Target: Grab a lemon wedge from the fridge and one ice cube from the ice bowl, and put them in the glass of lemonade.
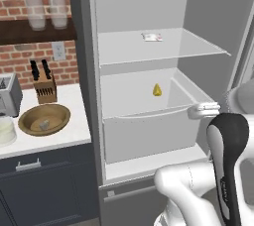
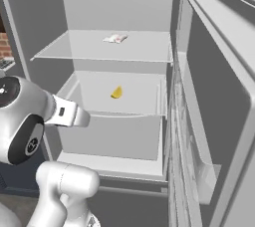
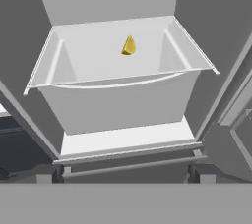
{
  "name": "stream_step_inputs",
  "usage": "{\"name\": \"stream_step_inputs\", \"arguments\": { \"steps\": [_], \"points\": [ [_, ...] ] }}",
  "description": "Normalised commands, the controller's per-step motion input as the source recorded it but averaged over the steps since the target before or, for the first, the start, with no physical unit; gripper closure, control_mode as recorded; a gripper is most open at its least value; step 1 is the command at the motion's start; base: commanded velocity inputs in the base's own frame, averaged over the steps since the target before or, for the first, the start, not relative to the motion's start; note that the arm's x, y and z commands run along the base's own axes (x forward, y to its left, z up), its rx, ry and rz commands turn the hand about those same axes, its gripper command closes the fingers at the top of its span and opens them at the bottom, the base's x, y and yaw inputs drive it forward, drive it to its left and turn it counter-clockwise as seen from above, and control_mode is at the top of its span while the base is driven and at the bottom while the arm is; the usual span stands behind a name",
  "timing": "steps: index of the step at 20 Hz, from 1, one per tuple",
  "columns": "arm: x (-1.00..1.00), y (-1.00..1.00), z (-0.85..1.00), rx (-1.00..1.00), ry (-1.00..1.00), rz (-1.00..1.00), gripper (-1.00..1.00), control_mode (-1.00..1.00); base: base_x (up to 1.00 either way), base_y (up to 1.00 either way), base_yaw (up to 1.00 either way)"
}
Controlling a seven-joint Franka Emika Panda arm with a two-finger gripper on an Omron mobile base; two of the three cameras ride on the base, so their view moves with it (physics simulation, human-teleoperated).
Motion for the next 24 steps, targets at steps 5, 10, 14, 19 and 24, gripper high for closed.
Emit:
{"name": "stream_step_inputs", "arguments": {
  "steps": [5, 10, 14, 19, 24],
  "points": [
    [0.64, 0.00, -0.21, 0.00, -0.01, 0.00, -1.00, -1.00, 0.00, 0.00, 0.00],
    [0.64, 0.00, -0.21, 0.00, -0.07, 0.00, -1.00, -1.00, 0.00, 0.00, 0.00],
    [0.39, 0.00, -0.34, -0.01, -0.08, 0.00, -1.00, -1.00, 0.00, 0.00, 0.00],
    [0.34, 0.00, -0.30, 0.00, -0.02, 0.00, -1.00, -1.00, 0.00, 0.00, 0.00],
    [0.36, 0.00, -0.01, 0.00, 0.06, 0.00, -1.00, -1.00, 0.00, 0.00, 0.00]
  ]
}}
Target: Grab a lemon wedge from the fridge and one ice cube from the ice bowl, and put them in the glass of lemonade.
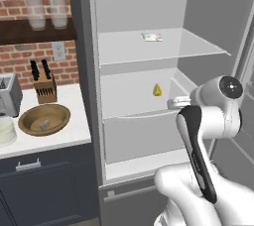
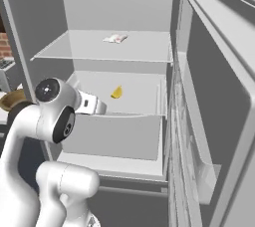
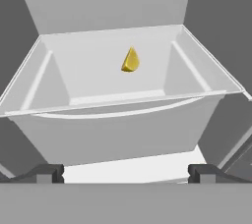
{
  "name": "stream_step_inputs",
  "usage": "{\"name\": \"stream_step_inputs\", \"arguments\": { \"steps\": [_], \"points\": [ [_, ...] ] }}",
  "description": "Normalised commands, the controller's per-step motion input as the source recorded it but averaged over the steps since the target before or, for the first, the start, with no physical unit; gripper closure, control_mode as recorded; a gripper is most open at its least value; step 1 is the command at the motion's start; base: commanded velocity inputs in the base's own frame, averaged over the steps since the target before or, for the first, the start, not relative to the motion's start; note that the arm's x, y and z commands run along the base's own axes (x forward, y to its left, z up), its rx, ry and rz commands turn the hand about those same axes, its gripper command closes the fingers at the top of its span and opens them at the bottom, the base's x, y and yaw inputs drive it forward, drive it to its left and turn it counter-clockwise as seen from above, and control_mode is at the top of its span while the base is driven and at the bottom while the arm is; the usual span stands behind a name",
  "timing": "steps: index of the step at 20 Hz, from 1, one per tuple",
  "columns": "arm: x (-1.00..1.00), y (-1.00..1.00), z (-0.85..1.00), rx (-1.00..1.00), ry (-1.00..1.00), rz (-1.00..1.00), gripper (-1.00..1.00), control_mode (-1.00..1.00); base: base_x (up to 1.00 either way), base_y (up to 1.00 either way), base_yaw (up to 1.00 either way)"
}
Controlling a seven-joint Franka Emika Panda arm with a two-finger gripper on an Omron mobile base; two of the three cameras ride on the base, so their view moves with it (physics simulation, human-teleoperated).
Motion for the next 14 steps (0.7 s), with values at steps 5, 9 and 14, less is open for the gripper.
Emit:
{"name": "stream_step_inputs", "arguments": {
  "steps": [5, 9, 14],
  "points": [
    [0.53, 0.00, -0.04, 0.00, 0.07, 0.00, -1.00, -1.00, 0.00, 0.00, 0.00],
    [0.52, 0.00, -0.15, 0.00, 0.05, 0.00, -1.00, -1.00, 0.00, 0.00, 0.00],
    [0.46, 0.00, -0.35, 0.00, 0.00, 0.00, -1.00, -1.00, 0.00, 0.00, 0.00]
  ]
}}
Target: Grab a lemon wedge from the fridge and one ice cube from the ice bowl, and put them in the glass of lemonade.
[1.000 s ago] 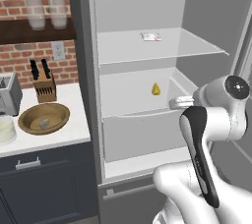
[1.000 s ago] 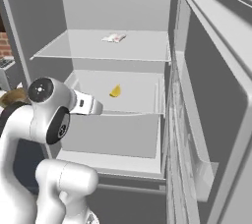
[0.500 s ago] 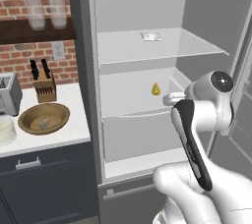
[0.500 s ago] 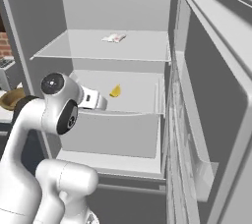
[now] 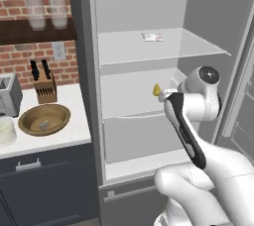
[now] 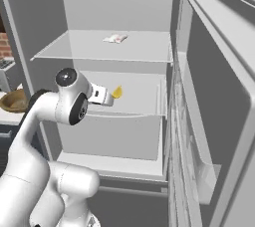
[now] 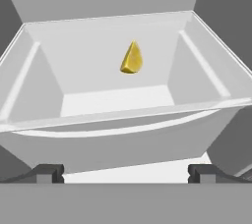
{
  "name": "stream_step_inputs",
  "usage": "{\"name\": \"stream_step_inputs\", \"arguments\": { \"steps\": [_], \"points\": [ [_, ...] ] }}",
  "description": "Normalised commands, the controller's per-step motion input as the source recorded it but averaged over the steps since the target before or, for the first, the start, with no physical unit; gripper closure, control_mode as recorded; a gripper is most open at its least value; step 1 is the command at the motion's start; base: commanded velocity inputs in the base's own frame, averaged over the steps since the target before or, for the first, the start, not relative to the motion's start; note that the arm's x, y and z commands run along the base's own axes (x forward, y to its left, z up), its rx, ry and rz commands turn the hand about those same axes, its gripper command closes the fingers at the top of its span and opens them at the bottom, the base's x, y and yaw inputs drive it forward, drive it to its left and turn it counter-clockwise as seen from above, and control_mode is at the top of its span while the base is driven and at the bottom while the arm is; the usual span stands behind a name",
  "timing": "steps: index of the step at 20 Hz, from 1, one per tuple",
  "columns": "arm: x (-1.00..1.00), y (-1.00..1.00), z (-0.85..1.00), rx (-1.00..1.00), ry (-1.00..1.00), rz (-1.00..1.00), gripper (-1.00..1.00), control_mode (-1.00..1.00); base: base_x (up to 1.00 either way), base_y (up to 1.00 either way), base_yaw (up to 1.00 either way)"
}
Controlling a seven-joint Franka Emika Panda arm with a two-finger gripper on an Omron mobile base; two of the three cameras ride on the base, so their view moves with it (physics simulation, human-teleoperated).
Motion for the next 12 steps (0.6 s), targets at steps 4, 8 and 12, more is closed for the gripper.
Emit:
{"name": "stream_step_inputs", "arguments": {
  "steps": [4, 8, 12],
  "points": [
    [0.41, -0.03, -0.46, 0.00, 0.00, 0.00, -1.00, -1.00, 0.00, 0.00, 0.00],
    [0.42, -0.03, -0.34, 0.00, 0.00, 0.00, -1.00, -1.00, 0.00, 0.00, 0.00],
    [0.35, 0.00, -0.07, 0.01, 0.03, 0.00, -1.00, -1.00, 0.00, 0.00, 0.00]
  ]
}}
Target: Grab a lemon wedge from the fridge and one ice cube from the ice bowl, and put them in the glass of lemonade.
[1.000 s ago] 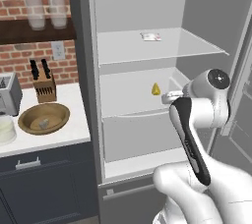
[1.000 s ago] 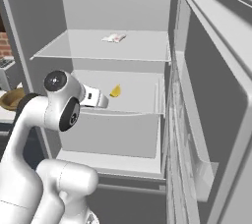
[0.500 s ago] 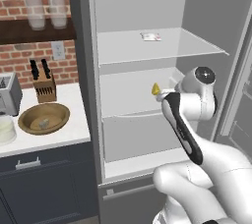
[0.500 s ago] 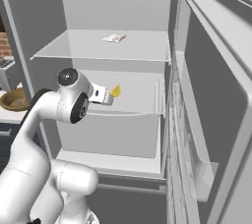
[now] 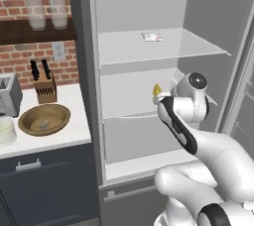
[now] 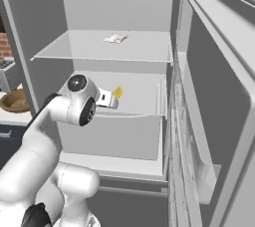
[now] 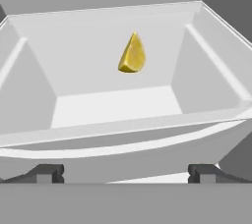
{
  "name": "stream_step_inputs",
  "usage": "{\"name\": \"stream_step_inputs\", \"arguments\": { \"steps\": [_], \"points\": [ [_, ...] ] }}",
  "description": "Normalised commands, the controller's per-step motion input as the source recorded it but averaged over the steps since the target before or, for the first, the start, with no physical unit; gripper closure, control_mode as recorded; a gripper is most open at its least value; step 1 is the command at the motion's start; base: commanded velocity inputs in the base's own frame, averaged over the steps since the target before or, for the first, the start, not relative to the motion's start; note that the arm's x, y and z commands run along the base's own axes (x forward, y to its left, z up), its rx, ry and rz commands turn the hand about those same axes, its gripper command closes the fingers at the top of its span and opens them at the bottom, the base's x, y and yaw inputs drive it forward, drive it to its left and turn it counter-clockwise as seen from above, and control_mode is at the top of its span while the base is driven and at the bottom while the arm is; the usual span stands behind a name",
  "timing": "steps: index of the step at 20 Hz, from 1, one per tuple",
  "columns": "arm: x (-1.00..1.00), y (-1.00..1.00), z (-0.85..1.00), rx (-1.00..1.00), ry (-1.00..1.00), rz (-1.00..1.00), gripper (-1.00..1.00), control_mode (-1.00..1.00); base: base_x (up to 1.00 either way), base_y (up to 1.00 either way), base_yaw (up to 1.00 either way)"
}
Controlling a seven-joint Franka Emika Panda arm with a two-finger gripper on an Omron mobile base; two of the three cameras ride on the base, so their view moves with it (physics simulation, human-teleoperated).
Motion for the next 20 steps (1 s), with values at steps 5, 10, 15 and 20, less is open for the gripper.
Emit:
{"name": "stream_step_inputs", "arguments": {
  "steps": [5, 10, 15, 20],
  "points": [
    [0.44, 0.00, 0.00, 0.02, 0.09, 0.00, -1.00, -1.00, 0.00, 0.00, 0.00],
    [0.47, 0.00, -0.07, 0.00, 0.03, 0.00, -1.00, -1.00, 0.00, 0.00, 0.00],
    [0.44, 0.00, -0.25, 0.00, 0.00, 0.00, -1.00, -1.00, 0.00, 0.00, 0.00],
    [0.41, 0.00, -0.10, 0.00, 0.00, 0.00, -1.00, -1.00, 0.00, 0.00, 0.00]
  ]
}}
